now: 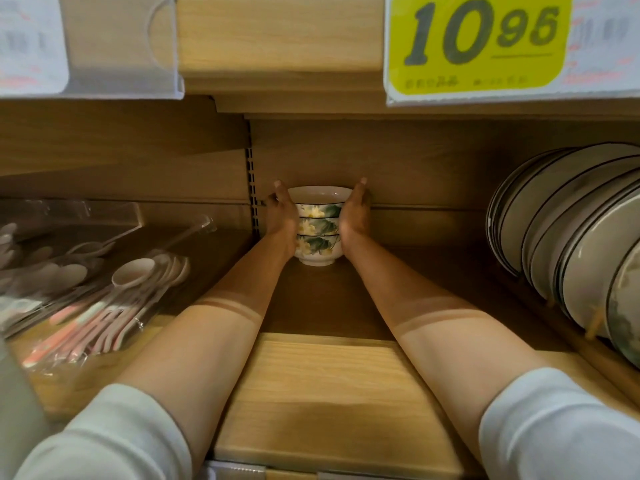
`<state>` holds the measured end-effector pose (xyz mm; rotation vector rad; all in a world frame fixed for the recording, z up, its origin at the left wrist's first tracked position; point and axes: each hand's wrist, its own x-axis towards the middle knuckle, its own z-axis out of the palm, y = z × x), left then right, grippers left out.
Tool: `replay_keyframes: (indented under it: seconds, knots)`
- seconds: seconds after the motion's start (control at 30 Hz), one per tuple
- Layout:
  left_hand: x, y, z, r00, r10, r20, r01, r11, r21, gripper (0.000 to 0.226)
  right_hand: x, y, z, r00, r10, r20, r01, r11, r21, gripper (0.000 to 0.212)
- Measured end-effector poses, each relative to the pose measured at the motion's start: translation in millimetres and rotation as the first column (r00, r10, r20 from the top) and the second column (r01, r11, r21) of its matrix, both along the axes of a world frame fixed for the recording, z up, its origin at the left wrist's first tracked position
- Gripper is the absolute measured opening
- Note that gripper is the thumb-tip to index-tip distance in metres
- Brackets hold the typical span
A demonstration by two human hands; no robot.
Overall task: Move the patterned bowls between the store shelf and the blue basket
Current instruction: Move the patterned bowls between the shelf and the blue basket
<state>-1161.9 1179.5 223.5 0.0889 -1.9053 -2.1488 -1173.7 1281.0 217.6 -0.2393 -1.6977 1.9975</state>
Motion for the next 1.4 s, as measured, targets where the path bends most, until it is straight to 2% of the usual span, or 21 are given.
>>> replay_keyframes:
  seconds: [0.27, 0.43, 0.57, 0.67, 0.73, 0.83, 0.9, 0.97, 1.07, 1.17, 1.27, 1.4]
  knots:
    - [8, -1, 6, 1.0, -0.014, 0.021, 0.014, 1.0, 0.013, 0.063, 3, 1, 3, 1.0, 0.008, 0.02, -0.008, 1.0, -0.027, 0.058]
    - [26, -10, 21, 0.998, 0.031, 0.056, -0.04, 0.985, 0.165, 0.058, 21, 11, 16, 0.998, 0.056, 0.04, -0.054, 0.997, -0.054, 0.055]
    - [54, -10, 36, 0.997, 0.026, 0.072, -0.034, 0.992, 0.12, 0.059, 47, 17, 34, 0.998, 0.044, 0.047, -0.044, 0.999, -0.006, 0.053]
    - [83, -9, 44, 0.996, -0.047, 0.075, 0.041, 0.995, 0.086, 0.058, 72, 17, 42, 0.998, 0.013, 0.055, -0.015, 0.999, 0.035, 0.05]
    - [107, -11, 46, 0.993, -0.092, 0.068, 0.084, 0.99, 0.109, 0.049, 91, 15, 46, 0.999, -0.006, 0.04, 0.004, 0.998, 0.055, 0.045]
    - [137, -19, 41, 0.984, -0.168, 0.057, 0.164, 0.984, 0.068, 0.038, 132, 13, 46, 0.999, 0.045, 0.028, -0.047, 0.997, 0.055, 0.036]
    - [153, -26, 38, 0.962, -0.269, 0.041, 0.269, 0.963, -0.005, 0.039, 163, 13, 44, 0.996, 0.081, 0.038, -0.083, 0.996, 0.032, 0.025]
    - [175, -35, 36, 0.944, -0.327, 0.049, 0.328, 0.945, -0.007, 0.044, 192, 12, 42, 0.992, 0.111, 0.064, -0.113, 0.993, 0.019, 0.025]
    - [208, -42, 24, 0.957, -0.288, -0.019, 0.288, 0.958, 0.013, 0.042, 233, 17, 36, 0.988, 0.138, 0.076, -0.133, 0.989, -0.068, 0.03]
    - [252, -48, 10, 0.966, -0.247, -0.081, 0.25, 0.968, 0.021, 0.039, 277, 21, 26, 0.98, 0.196, -0.015, -0.195, 0.961, -0.196, 0.03]
    - [301, -54, 0, 0.962, -0.254, -0.103, 0.255, 0.967, -0.013, 0.034, 322, 18, 10, 0.96, 0.272, -0.061, -0.279, 0.944, -0.178, 0.033]
    - [366, -64, -25, 0.984, -0.162, -0.073, 0.167, 0.983, 0.073, 0.03, 371, 13, -15, 0.917, 0.396, -0.041, -0.397, 0.9, -0.183, 0.028]
